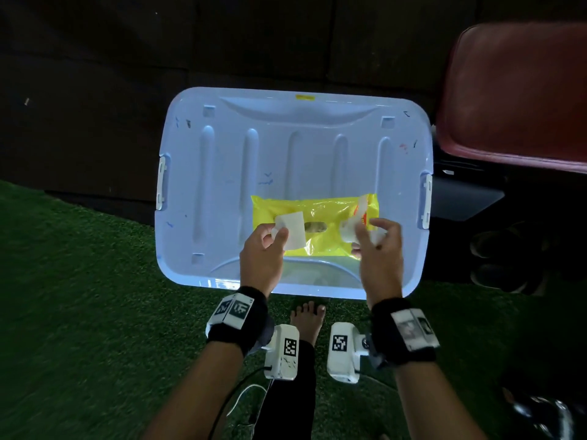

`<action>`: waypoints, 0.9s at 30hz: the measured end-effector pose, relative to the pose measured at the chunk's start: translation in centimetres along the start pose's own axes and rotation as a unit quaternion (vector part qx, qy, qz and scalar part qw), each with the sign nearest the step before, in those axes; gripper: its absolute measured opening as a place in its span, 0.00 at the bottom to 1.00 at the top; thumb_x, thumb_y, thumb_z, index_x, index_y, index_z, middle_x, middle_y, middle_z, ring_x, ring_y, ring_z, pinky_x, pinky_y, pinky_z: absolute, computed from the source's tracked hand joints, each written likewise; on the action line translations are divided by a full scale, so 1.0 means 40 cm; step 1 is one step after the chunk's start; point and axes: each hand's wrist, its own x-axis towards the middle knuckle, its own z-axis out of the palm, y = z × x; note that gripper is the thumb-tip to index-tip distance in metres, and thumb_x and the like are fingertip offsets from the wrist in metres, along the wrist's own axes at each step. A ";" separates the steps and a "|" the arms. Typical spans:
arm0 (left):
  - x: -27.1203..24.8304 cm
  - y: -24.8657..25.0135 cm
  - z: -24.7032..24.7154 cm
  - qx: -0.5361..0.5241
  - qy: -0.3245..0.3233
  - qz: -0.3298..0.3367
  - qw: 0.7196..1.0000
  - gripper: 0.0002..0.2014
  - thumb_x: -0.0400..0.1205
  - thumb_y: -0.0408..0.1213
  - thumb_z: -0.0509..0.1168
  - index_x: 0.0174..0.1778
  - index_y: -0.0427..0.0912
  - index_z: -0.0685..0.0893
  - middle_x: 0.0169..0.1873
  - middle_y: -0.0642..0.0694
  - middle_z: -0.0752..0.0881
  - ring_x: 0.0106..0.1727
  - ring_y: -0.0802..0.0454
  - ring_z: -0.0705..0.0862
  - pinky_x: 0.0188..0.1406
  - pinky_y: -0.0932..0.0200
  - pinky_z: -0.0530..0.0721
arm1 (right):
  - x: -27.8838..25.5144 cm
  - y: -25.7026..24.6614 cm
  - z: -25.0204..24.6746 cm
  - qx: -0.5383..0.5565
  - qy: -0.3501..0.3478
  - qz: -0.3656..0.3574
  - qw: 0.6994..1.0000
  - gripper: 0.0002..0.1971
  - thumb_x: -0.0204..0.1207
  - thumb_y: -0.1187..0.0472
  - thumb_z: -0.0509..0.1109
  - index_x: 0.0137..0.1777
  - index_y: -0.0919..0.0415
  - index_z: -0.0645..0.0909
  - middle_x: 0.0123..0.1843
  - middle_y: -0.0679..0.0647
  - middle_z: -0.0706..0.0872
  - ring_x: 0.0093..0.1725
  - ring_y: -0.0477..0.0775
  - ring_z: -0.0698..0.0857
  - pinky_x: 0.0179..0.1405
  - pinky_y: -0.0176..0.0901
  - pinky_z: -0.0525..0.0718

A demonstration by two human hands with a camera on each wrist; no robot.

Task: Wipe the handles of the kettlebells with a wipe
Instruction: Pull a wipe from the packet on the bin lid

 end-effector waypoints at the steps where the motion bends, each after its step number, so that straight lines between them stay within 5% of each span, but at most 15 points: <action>1: -0.002 0.004 0.003 0.011 0.003 0.004 1.000 0.22 0.81 0.56 0.69 0.65 0.46 0.82 0.67 0.41 0.87 0.68 0.45 0.86 0.70 0.42 0.84 | 0.013 0.020 0.010 -0.076 -0.023 -0.015 0.997 0.13 0.78 0.52 0.76 0.61 0.43 0.80 0.56 0.55 0.84 0.52 0.57 0.86 0.53 0.33 0.84; 3: -0.011 0.013 0.010 0.042 0.009 0.026 0.999 0.17 0.86 0.48 0.68 0.68 0.44 0.82 0.64 0.45 0.86 0.65 0.49 0.86 0.67 0.56 0.83 | 0.032 0.044 0.025 -0.151 -0.041 -0.039 0.987 0.18 0.78 0.58 0.78 0.67 0.50 0.83 0.59 0.53 0.77 0.54 0.54 0.81 0.43 0.16 0.75; 5: -0.022 0.019 0.023 0.075 0.007 0.077 0.994 0.09 0.87 0.44 0.68 0.62 0.47 0.84 0.57 0.54 0.86 0.59 0.56 0.85 0.52 0.74 0.79 | 0.049 0.056 0.026 -0.170 -0.016 -0.059 0.984 0.14 0.79 0.59 0.77 0.63 0.56 0.86 0.59 0.52 0.72 0.54 0.53 0.79 0.46 0.22 0.73; 6: -0.031 0.024 0.032 0.090 -0.004 0.111 0.990 0.04 0.87 0.43 0.68 0.57 0.52 0.84 0.54 0.58 0.86 0.57 0.60 0.85 0.48 0.75 0.78 | 0.059 0.061 0.022 -0.175 -0.001 -0.065 0.982 0.11 0.79 0.59 0.77 0.59 0.58 0.88 0.58 0.52 0.72 0.53 0.52 0.78 0.52 0.29 0.75; 9: -0.036 0.018 0.066 0.167 -0.048 0.224 0.959 0.10 0.86 0.47 0.69 0.62 0.55 0.86 0.58 0.58 0.87 0.60 0.57 0.85 0.58 0.60 0.82 | 0.085 0.069 0.003 -0.203 0.008 -0.094 0.975 0.05 0.78 0.61 0.77 0.50 0.61 0.86 0.57 0.56 0.81 0.50 0.50 0.78 0.52 0.35 0.72; 11: -0.028 0.001 0.094 0.293 -0.086 0.297 0.905 0.21 0.85 0.56 0.63 0.71 0.53 0.84 0.67 0.52 0.84 0.66 0.49 0.82 0.67 0.49 0.80 | 0.098 0.071 -0.016 -0.194 0.019 -0.113 0.974 0.04 0.78 0.65 0.76 0.49 0.59 0.85 0.51 0.55 0.87 0.51 0.54 0.84 0.49 0.37 0.74; 16: -0.052 -0.027 0.151 0.551 -0.056 0.286 0.782 0.33 0.82 0.67 0.58 0.84 0.61 0.68 0.84 0.45 0.66 0.79 0.38 0.68 0.68 0.39 0.75 | 0.118 0.078 -0.077 -0.111 -0.001 0.000 0.994 0.25 0.76 0.64 0.77 0.73 0.48 0.84 0.55 0.49 0.90 0.54 0.50 0.87 0.57 0.43 0.84; 19: -0.058 -0.038 0.173 0.582 -0.062 0.263 0.767 0.40 0.79 0.69 0.62 0.87 0.60 0.60 0.87 0.44 0.59 0.83 0.38 0.62 0.73 0.37 0.69 | 0.116 0.093 -0.113 -0.036 0.006 0.038 0.999 0.18 0.75 0.67 0.76 0.62 0.50 0.91 0.60 0.54 0.93 0.55 0.52 0.91 0.58 0.48 0.89; 22: -0.066 -0.031 0.193 0.607 -0.058 0.245 0.754 0.45 0.76 0.71 0.64 0.87 0.59 0.59 0.88 0.43 0.57 0.84 0.37 0.61 0.73 0.37 0.67 | 0.093 0.098 -0.175 0.022 0.013 0.041 0.999 0.12 0.76 0.69 0.75 0.45 0.49 0.93 0.49 0.56 0.95 0.46 0.51 0.94 0.53 0.47 0.91; 27: -0.173 -0.025 0.274 0.589 -0.004 0.278 0.759 0.41 0.75 0.65 0.64 0.85 0.60 0.64 0.86 0.41 0.62 0.84 0.37 0.61 0.73 0.37 0.63 | 0.032 0.144 -0.399 0.094 0.086 0.047 0.991 0.08 0.74 0.70 0.78 0.45 0.56 0.93 0.47 0.57 0.95 0.50 0.56 0.93 0.54 0.48 0.91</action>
